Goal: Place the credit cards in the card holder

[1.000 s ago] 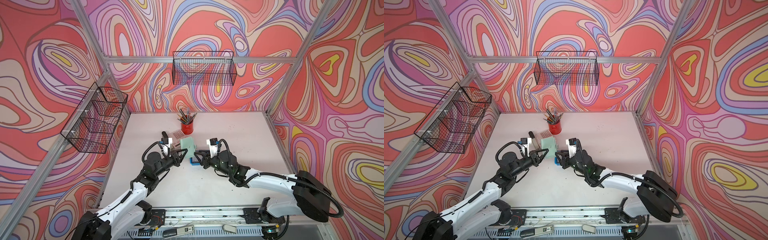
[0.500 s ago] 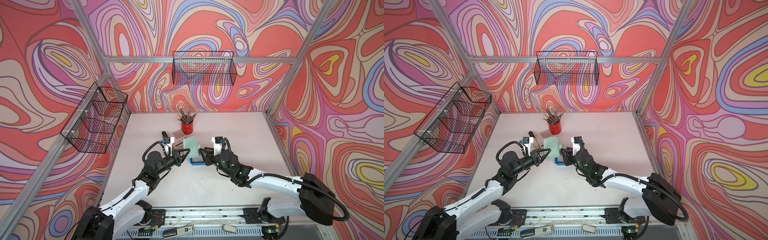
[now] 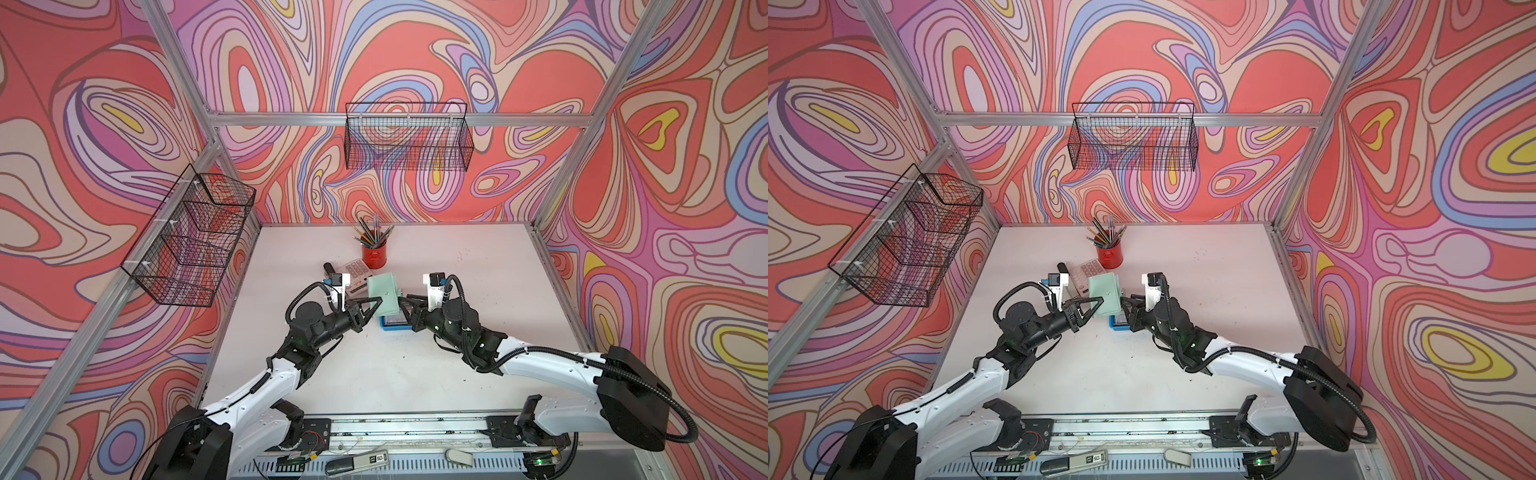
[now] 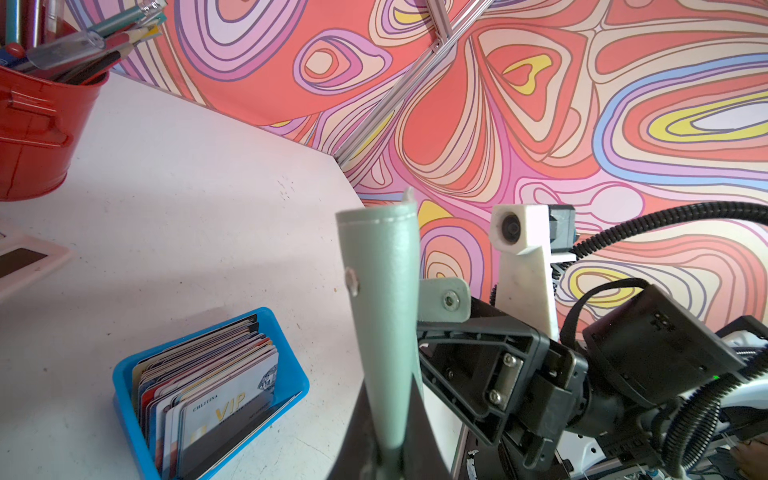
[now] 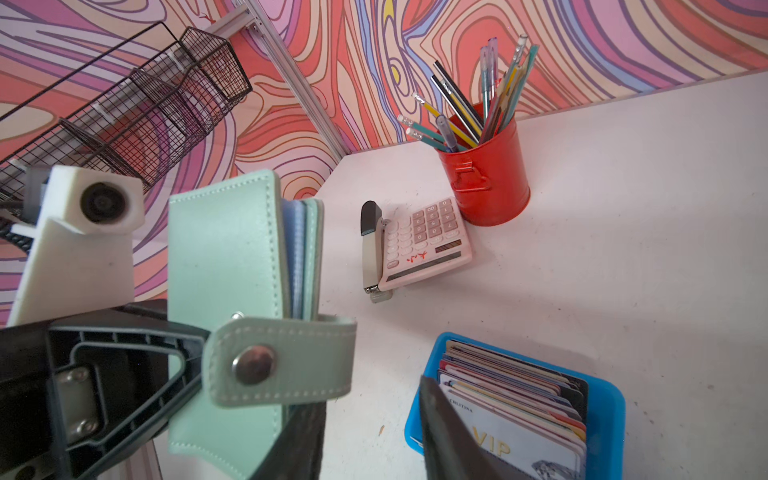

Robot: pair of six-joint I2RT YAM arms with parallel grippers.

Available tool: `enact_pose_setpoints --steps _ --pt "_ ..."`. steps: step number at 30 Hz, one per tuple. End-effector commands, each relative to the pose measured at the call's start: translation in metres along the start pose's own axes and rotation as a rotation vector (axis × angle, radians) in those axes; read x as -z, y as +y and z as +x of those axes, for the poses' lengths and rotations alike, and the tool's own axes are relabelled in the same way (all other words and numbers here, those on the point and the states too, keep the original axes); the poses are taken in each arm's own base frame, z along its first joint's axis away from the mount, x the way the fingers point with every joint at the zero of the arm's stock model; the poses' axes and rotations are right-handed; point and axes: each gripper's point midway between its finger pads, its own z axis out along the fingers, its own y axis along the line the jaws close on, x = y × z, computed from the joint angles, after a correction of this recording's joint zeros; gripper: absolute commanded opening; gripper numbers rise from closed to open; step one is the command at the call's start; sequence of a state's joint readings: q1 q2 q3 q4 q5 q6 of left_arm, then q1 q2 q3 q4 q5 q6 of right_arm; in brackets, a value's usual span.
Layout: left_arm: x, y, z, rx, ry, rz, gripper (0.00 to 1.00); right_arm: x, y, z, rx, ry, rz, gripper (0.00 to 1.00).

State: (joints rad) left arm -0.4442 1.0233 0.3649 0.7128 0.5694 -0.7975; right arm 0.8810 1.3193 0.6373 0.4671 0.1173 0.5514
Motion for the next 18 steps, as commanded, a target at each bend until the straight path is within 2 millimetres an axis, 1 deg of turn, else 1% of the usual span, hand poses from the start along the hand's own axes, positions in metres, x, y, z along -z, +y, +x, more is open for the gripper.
enact_pose_setpoints --steps 1,10,15,18 --pt "0.0002 -0.0189 -0.0165 -0.039 -0.044 0.058 0.0 0.0051 0.0177 -0.005 -0.013 -0.01 -0.09 0.39" --pt "0.001 -0.0146 -0.0168 -0.047 -0.048 0.029 0.0 0.0096 0.0166 -0.0089 -0.016 -0.028 -0.086 0.39" --pt "0.0015 -0.0159 -0.0172 -0.051 -0.047 0.033 0.0 0.0062 0.018 -0.0054 -0.017 -0.013 -0.096 0.39" --pt "0.002 -0.0131 -0.0167 -0.051 -0.049 0.018 0.0 0.0058 0.02 -0.0057 -0.015 -0.01 -0.104 0.38"
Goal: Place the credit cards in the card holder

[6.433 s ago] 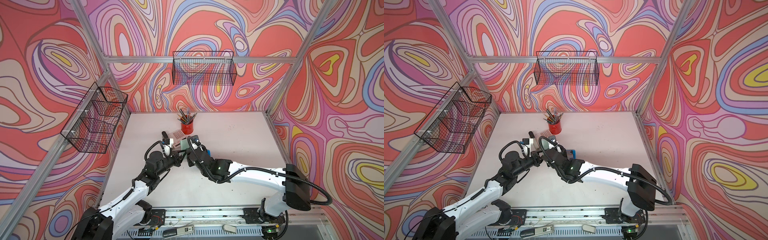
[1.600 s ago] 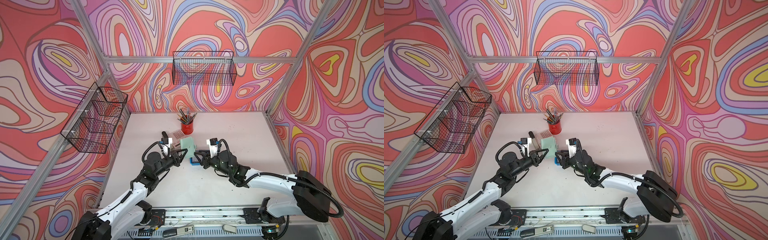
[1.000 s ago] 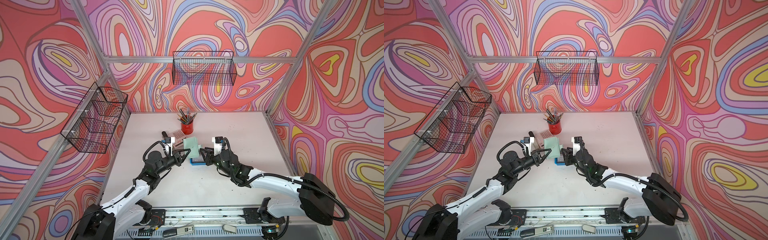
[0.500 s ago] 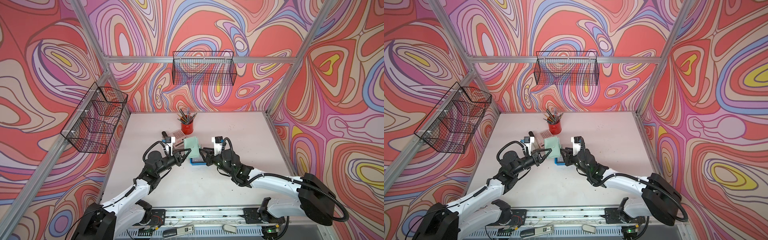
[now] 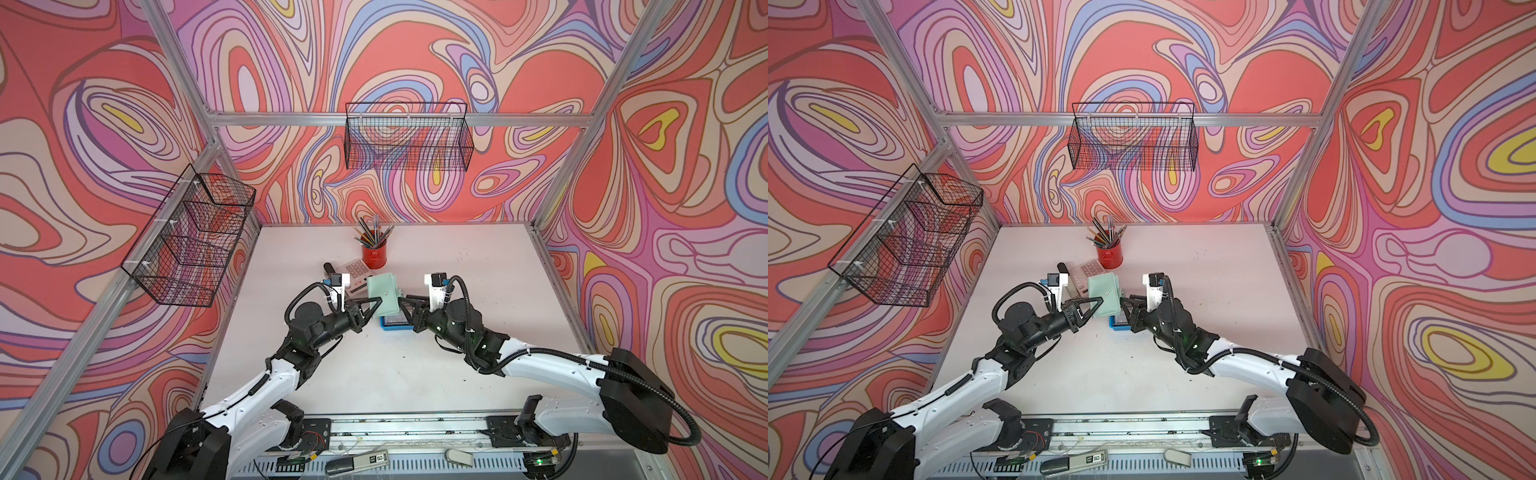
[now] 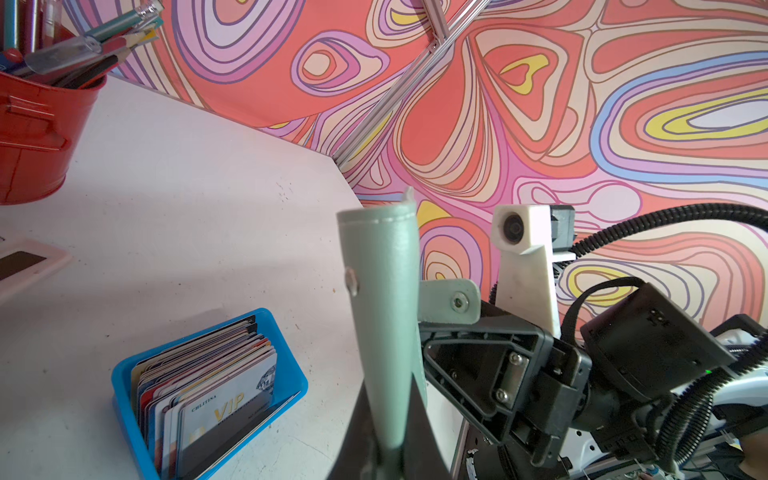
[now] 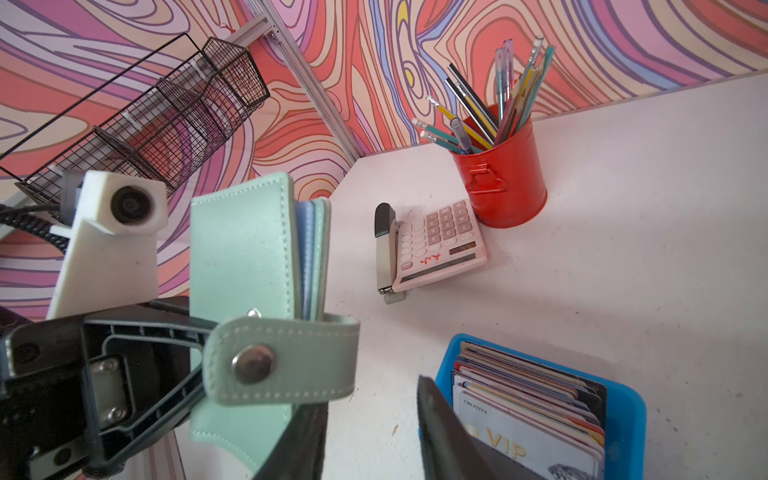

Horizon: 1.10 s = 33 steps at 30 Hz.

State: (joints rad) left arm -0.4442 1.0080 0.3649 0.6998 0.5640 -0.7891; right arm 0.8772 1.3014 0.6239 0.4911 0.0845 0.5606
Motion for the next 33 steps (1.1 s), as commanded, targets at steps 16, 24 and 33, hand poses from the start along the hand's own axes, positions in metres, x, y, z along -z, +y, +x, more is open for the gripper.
enact_pose_setpoints --steps 16,24,33 --pt "-0.001 -0.011 -0.015 -0.04 -0.04 0.019 0.0 -0.001 0.02 -0.001 0.01 0.012 -0.092 0.38" --pt "-0.003 0.002 -0.013 -0.026 -0.026 -0.043 0.0 0.001 0.026 -0.002 0.034 0.015 -0.126 0.42" --pt "-0.004 0.002 -0.012 -0.024 -0.022 -0.036 0.0 0.001 0.033 0.0 0.045 0.024 -0.162 0.51"
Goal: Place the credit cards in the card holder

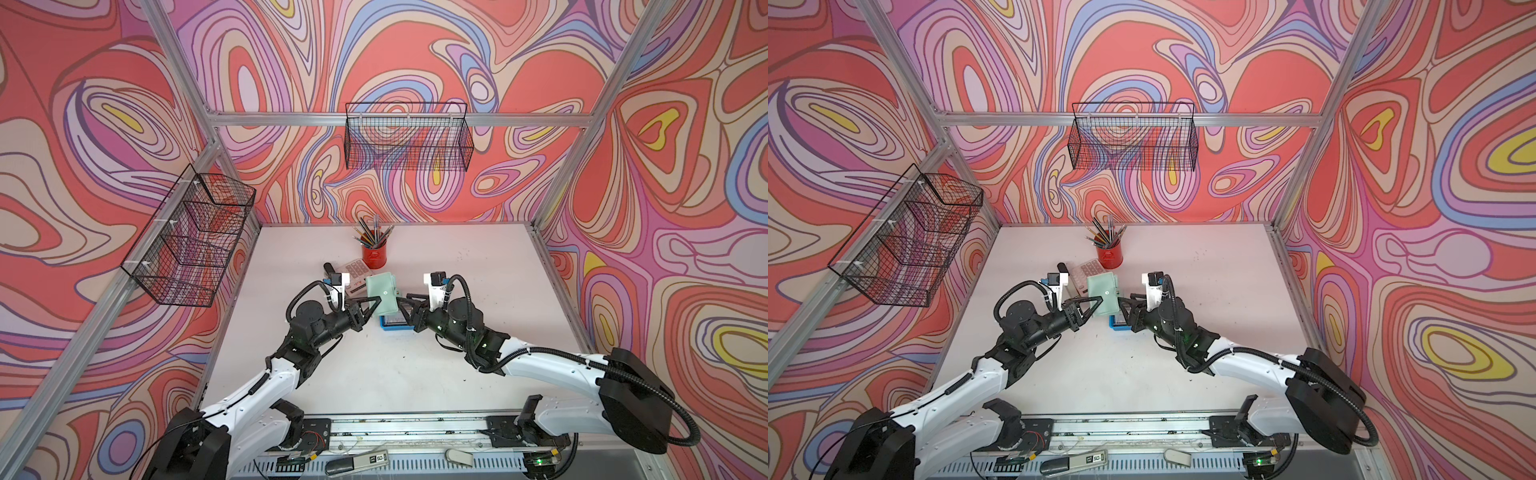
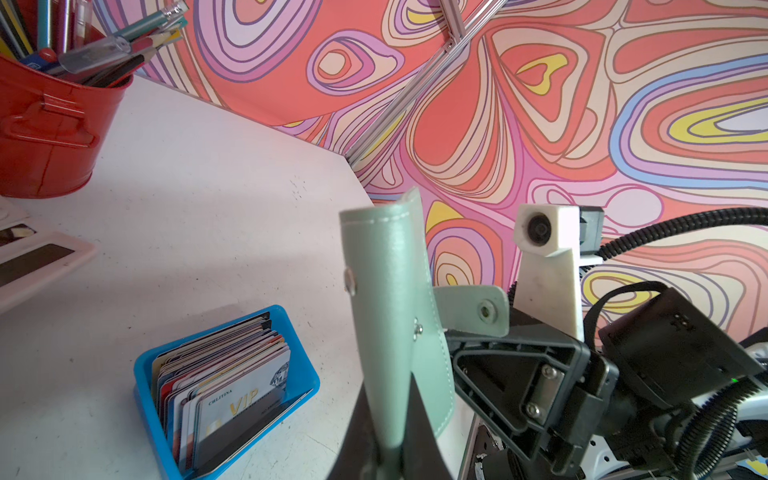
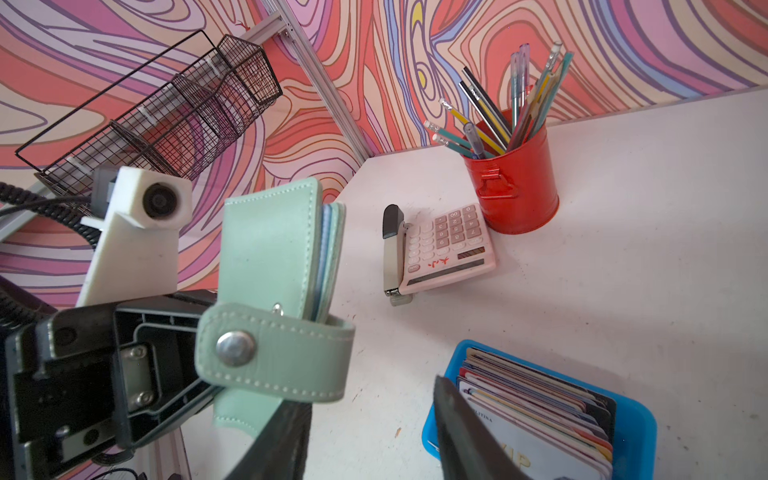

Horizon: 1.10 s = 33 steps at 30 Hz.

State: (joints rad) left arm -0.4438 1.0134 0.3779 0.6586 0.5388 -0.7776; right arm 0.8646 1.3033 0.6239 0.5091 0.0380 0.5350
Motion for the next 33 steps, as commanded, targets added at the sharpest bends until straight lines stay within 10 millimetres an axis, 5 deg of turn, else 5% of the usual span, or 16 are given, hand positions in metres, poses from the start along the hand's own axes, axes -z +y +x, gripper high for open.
enact_pose_setpoints --steps 1,17,33 --pt "-0.003 -0.004 -0.012 -0.028 -0.026 -0.005 0.0 0.001 0.027 0.001 0.024 0.014 -0.12 0.51" --pt "-0.003 0.007 -0.011 -0.03 -0.024 -0.061 0.0 0.006 0.033 -0.004 0.027 -0.001 -0.149 0.51" --pt "-0.002 -0.026 -0.012 -0.049 -0.027 0.116 0.0 -0.002 0.025 0.003 -0.006 0.024 -0.114 0.5"
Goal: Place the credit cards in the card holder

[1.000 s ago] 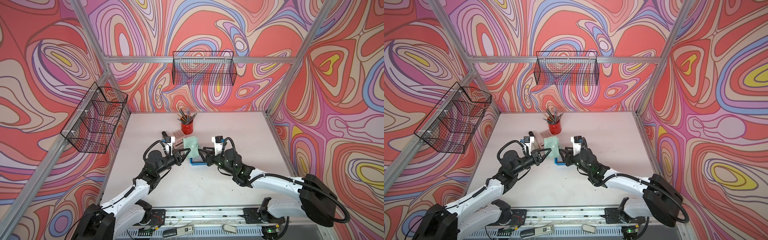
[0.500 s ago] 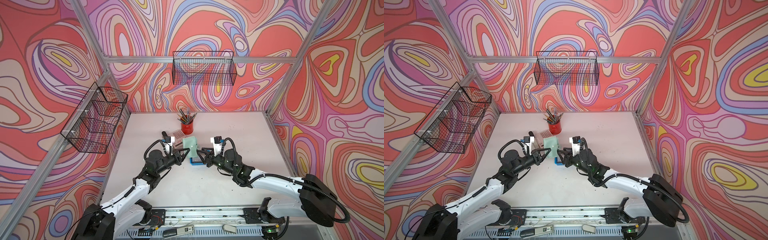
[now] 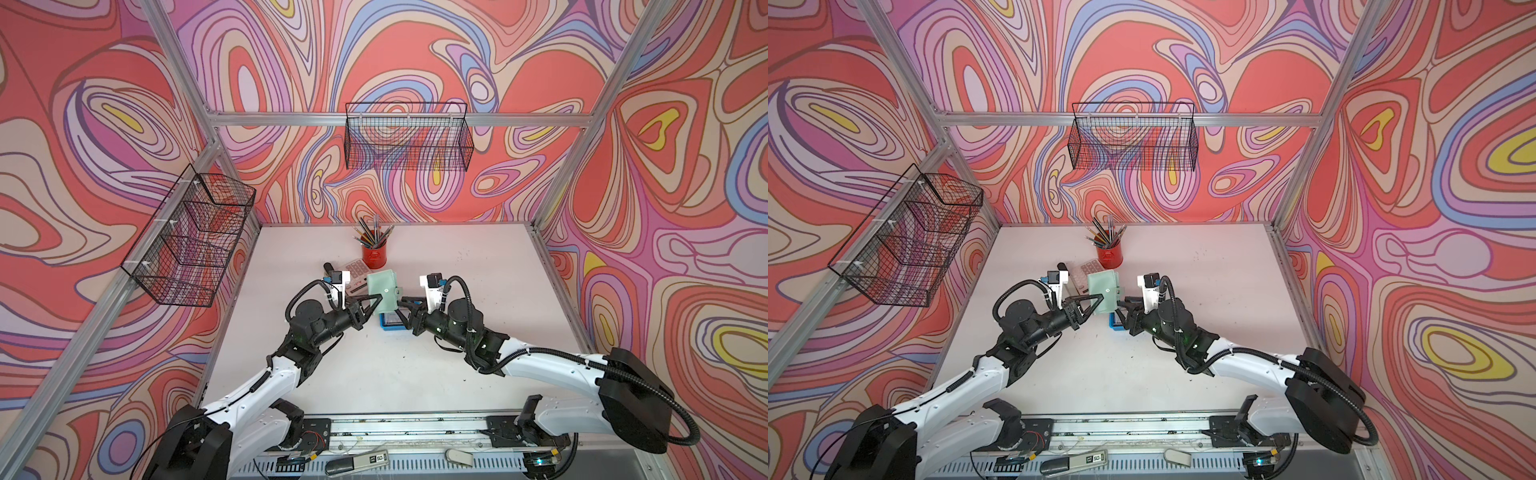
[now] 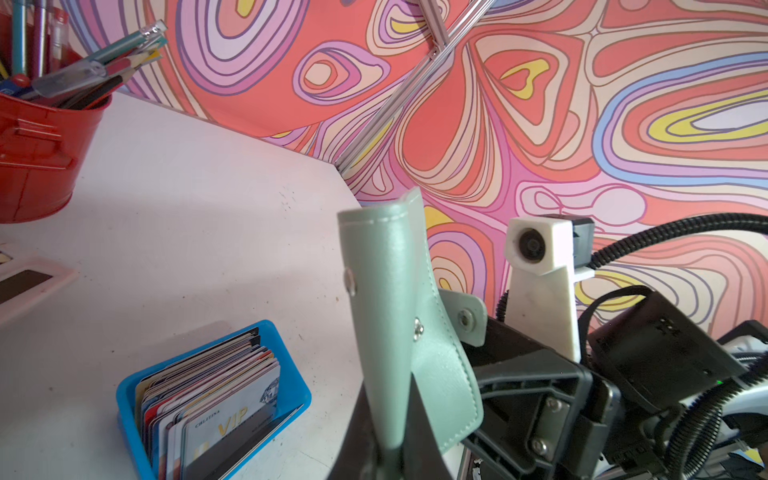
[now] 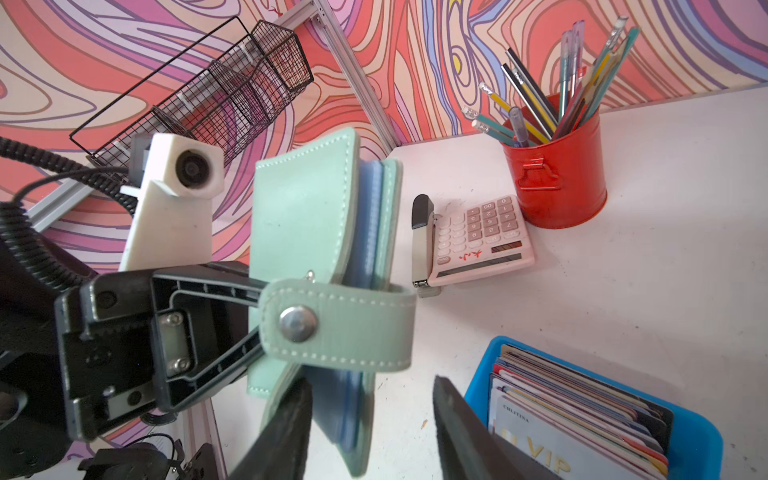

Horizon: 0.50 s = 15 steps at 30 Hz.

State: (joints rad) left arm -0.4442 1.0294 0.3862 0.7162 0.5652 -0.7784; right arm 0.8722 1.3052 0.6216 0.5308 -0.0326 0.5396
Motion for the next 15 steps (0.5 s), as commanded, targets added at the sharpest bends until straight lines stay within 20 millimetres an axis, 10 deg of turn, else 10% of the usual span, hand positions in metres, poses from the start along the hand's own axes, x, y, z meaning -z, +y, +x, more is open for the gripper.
enact_pose_setpoints --steps 1,15 --pt "-0.001 -0.015 -0.006 -0.022 -0.012 0.07 0.0 -0.003 0.013 -0.001 -0.003 -0.001 -0.051 0.5" --pt "-0.012 -0.035 0.006 -0.034 0.054 0.173 0.0 0.008 0.032 -0.004 -0.01 -0.026 -0.17 0.53"
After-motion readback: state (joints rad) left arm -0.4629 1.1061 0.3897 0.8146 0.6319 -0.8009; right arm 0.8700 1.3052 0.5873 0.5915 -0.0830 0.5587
